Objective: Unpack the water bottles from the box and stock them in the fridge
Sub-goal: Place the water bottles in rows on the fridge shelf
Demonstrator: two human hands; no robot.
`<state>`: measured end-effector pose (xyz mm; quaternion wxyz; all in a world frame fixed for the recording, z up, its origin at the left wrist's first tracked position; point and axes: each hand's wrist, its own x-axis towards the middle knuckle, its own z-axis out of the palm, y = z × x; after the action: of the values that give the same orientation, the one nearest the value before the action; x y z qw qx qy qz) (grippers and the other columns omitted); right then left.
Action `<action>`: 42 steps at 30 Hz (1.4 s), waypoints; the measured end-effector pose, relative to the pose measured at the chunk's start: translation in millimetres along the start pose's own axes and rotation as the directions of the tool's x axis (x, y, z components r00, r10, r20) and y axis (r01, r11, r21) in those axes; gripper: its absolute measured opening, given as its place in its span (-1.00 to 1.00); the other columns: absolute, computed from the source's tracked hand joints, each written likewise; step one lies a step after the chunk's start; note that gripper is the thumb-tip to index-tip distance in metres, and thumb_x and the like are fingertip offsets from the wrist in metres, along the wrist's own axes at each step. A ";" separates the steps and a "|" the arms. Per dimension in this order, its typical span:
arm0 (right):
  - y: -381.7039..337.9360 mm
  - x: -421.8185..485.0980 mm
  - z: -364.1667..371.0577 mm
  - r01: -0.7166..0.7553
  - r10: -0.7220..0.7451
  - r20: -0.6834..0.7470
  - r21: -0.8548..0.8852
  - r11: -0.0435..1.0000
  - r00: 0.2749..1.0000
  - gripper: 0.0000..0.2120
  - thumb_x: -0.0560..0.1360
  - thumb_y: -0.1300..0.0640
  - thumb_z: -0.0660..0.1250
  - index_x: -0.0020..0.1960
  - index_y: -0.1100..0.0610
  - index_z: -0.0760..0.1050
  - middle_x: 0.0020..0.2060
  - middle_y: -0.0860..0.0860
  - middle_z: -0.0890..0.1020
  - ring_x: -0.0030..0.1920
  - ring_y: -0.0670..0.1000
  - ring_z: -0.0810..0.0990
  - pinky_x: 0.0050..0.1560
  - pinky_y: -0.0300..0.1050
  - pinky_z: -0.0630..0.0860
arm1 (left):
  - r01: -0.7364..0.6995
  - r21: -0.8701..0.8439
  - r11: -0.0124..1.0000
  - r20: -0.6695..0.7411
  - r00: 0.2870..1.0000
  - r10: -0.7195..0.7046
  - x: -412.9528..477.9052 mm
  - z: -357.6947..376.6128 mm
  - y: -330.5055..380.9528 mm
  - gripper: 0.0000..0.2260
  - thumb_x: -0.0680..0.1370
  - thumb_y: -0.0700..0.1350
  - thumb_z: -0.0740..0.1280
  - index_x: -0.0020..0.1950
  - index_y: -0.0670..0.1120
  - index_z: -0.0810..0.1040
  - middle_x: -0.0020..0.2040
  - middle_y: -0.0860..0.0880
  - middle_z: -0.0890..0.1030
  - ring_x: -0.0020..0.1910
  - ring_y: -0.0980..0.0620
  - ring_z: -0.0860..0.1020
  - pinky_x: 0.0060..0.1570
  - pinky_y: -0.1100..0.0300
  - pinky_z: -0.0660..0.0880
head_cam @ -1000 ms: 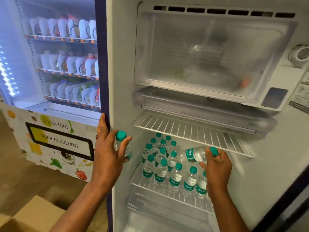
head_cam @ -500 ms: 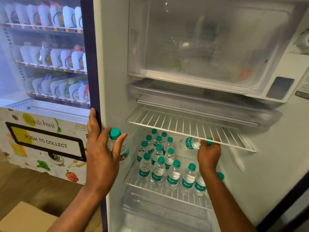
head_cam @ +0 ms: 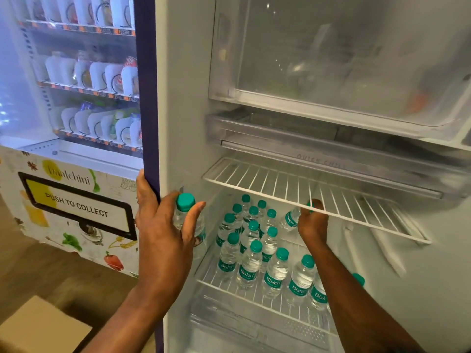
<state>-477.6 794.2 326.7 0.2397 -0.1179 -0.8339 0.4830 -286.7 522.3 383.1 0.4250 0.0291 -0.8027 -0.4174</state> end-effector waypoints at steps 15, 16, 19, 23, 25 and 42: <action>27.0 60.8 39.4 0.309 -0.161 0.436 -0.292 0.905 0.885 -0.97 0.57 0.26 0.26 0.01 0.17 0.43 -0.14 0.15 0.54 -0.15 0.10 0.54 -0.16 -0.15 0.41 | -0.034 0.118 0.992 -0.091 0.995 0.045 -2.2 7.4 6.8 -0.52 0.53 0.14 0.32 0.27 -0.18 0.61 0.67 -0.11 0.12 0.35 0.69 -0.08 0.47 -0.01 0.18; 29.4 62.2 41.2 0.329 -0.166 0.454 -0.307 0.893 0.875 -0.95 0.57 0.26 0.26 0.04 0.19 0.44 -0.13 0.15 0.55 -0.15 0.10 0.55 -0.16 -0.14 0.42 | -0.023 0.128 0.992 -0.095 0.995 0.036 -2.4 8.0 6.4 -0.51 0.52 0.16 0.31 0.28 -0.17 0.60 0.67 -0.11 0.12 0.33 0.70 -0.10 0.46 -0.08 0.16; 35.5 67.4 45.6 0.364 -0.172 0.502 -0.315 0.876 0.847 -0.89 0.58 0.26 0.27 0.11 0.19 0.45 -0.10 0.14 0.56 -0.11 0.12 0.58 -0.14 -0.12 0.46 | 0.009 0.136 0.991 -0.100 0.995 0.005 -3.1 9.4 4.1 -0.49 0.52 0.18 0.30 0.30 -0.14 0.60 0.68 -0.06 0.08 0.34 0.68 -0.10 0.43 -0.17 0.14; 36.5 74.1 49.3 0.414 -0.202 0.536 -0.311 0.856 0.820 -0.86 0.58 0.28 0.26 0.14 0.19 0.44 -0.05 0.14 0.56 -0.10 0.09 0.56 -0.13 -0.13 0.44 | 0.036 0.122 0.992 -0.093 0.995 -0.025 -3.6 8.7 6.7 -0.49 0.50 0.19 0.31 0.32 -0.12 0.59 0.69 0.03 0.06 0.44 0.34 0.08 0.42 -0.14 0.16; 34.5 76.3 49.3 0.436 -0.210 0.564 -0.302 0.848 0.799 -0.87 0.57 0.29 0.25 0.08 0.13 0.43 -0.07 0.12 0.56 -0.11 0.10 0.57 -0.15 -0.11 0.47 | 0.036 0.139 0.990 -0.083 0.996 -0.025 -2.6 8.0 7.8 -0.49 0.50 0.18 0.33 0.31 -0.13 0.59 0.68 0.01 0.09 0.51 0.18 0.19 0.45 -0.19 0.21; 47.8 83.8 59.8 0.448 -0.171 0.619 -0.323 0.834 0.766 -0.85 0.55 0.32 0.22 0.08 0.16 0.45 -0.08 0.15 0.57 -0.09 0.15 0.60 -0.06 0.04 0.59 | 0.028 0.225 0.974 -0.143 0.990 0.005 -0.9 9.6 5.5 -0.61 0.49 -0.04 0.50 0.18 -0.30 0.63 0.54 -0.29 0.31 0.40 -0.35 0.42 0.32 -0.31 0.48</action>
<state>-581.8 809.5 284.5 0.0256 0.1218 -0.9628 0.2398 -291.2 532.4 383.5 0.4727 0.1116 -0.8124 -0.3226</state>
